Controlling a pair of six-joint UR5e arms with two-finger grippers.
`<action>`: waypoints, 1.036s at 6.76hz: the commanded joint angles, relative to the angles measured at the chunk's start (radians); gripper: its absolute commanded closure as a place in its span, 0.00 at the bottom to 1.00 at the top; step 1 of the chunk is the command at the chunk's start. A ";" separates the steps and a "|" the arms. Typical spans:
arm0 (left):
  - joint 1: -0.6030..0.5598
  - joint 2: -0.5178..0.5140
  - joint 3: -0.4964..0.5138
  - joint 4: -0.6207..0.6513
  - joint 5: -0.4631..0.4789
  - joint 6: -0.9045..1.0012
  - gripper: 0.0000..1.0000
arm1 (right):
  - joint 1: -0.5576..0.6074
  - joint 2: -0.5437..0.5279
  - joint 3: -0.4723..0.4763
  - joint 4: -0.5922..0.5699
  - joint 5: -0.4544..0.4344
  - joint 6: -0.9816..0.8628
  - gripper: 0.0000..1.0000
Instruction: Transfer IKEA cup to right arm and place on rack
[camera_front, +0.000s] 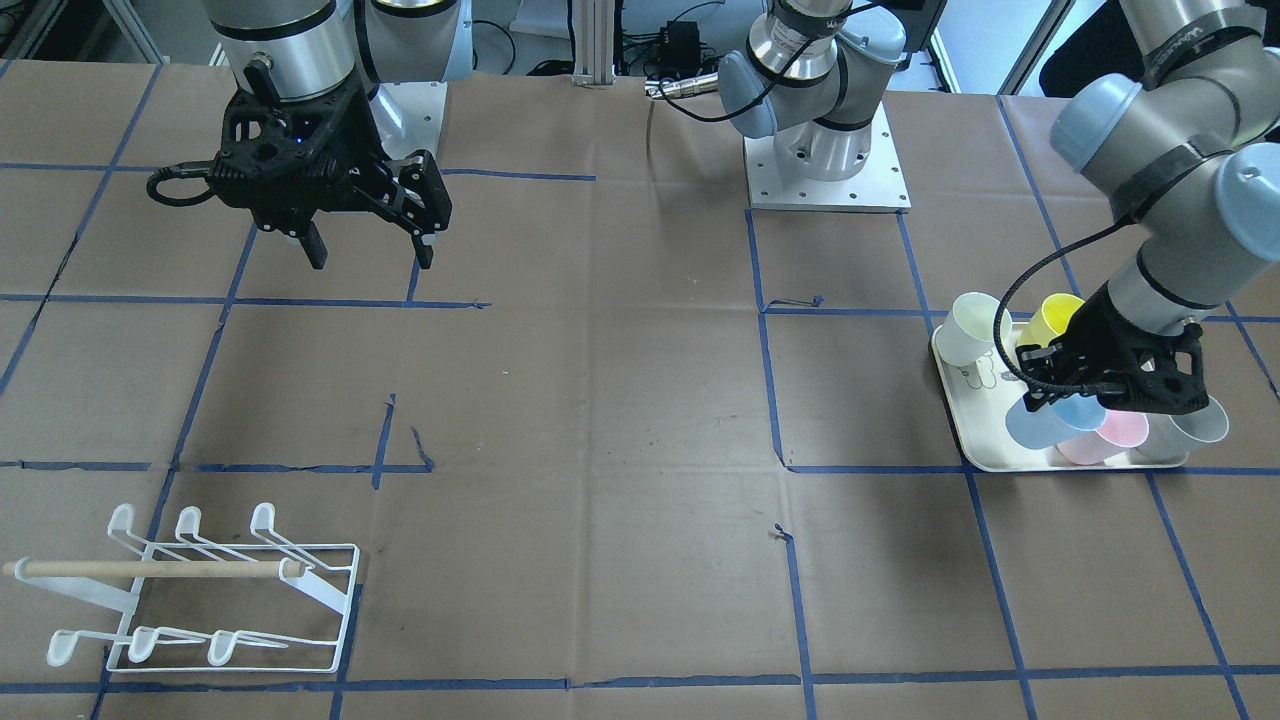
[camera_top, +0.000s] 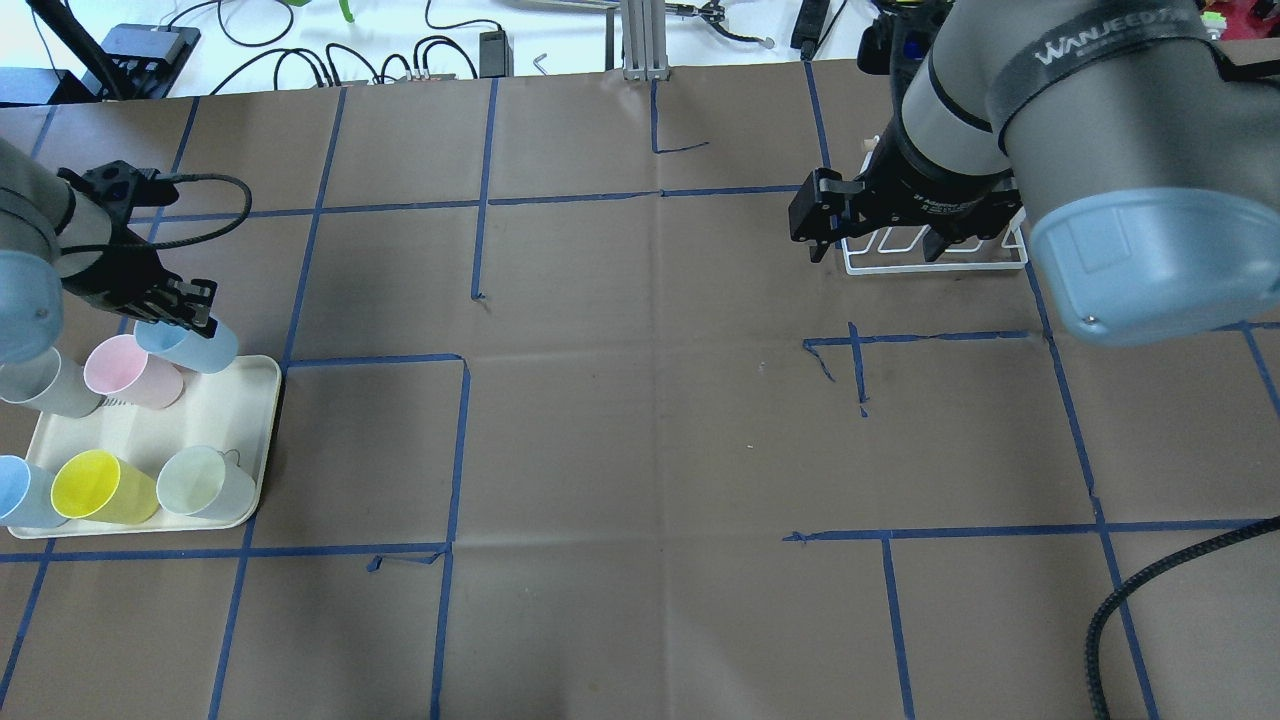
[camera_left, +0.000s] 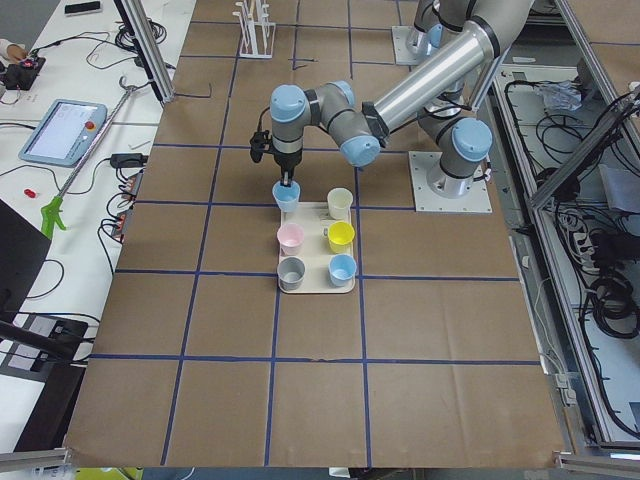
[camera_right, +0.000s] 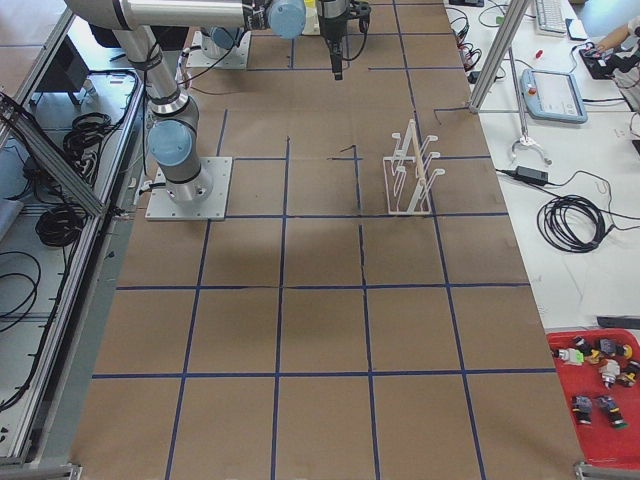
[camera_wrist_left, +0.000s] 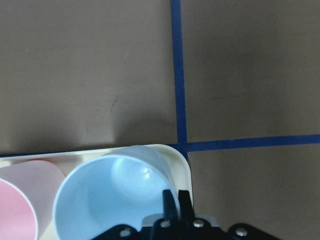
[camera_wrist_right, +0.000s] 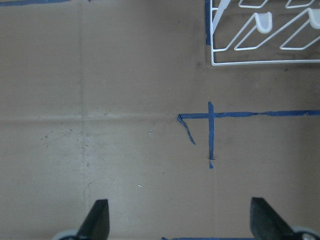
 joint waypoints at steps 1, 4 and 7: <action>-0.103 0.023 0.239 -0.329 0.012 -0.079 1.00 | -0.001 0.000 0.068 -0.200 0.090 0.012 0.00; -0.295 0.017 0.338 -0.408 -0.007 -0.358 1.00 | -0.003 0.000 0.174 -0.565 0.229 0.208 0.00; -0.395 0.035 0.325 -0.306 -0.242 -0.301 1.00 | -0.004 0.001 0.253 -0.912 0.348 0.654 0.00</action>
